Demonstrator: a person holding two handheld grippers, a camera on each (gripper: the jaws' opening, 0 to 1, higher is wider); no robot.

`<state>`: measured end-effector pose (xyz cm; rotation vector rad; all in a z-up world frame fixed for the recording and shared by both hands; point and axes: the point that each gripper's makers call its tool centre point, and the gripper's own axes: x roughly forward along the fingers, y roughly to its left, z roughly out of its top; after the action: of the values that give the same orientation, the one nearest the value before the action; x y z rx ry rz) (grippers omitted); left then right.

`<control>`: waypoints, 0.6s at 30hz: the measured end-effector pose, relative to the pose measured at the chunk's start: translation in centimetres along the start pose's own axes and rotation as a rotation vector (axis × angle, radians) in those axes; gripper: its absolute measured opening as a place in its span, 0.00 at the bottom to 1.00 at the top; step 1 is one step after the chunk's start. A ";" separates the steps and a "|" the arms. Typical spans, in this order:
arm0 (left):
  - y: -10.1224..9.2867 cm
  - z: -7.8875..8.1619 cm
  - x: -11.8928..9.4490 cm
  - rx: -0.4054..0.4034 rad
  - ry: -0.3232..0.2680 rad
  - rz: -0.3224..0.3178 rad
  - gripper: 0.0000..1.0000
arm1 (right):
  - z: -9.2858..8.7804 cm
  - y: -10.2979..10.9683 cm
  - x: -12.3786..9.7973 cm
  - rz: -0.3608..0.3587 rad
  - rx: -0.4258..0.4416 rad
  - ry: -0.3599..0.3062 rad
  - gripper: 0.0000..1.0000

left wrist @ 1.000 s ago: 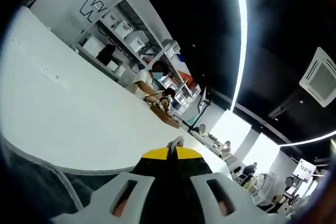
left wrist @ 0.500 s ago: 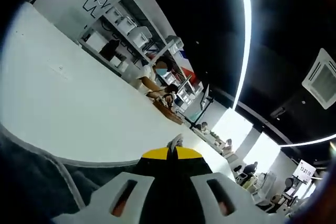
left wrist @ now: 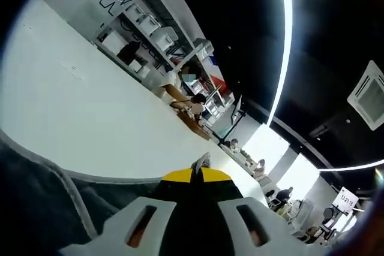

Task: Open the folded towel by lifting each exposed corner and separating the folded layers until the towel lies flat within the target outline without major curled edges

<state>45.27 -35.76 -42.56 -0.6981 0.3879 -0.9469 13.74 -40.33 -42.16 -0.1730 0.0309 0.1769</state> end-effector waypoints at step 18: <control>-0.6 0.1 -0.5 -0.024 -0.026 -0.040 0.08 | -3.2 -0.9 0.2 -0.021 -0.062 0.079 0.00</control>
<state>44.68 -35.56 -42.08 -0.7419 0.3642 -0.9711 14.02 -41.71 -45.20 -0.2416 0.1023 0.1503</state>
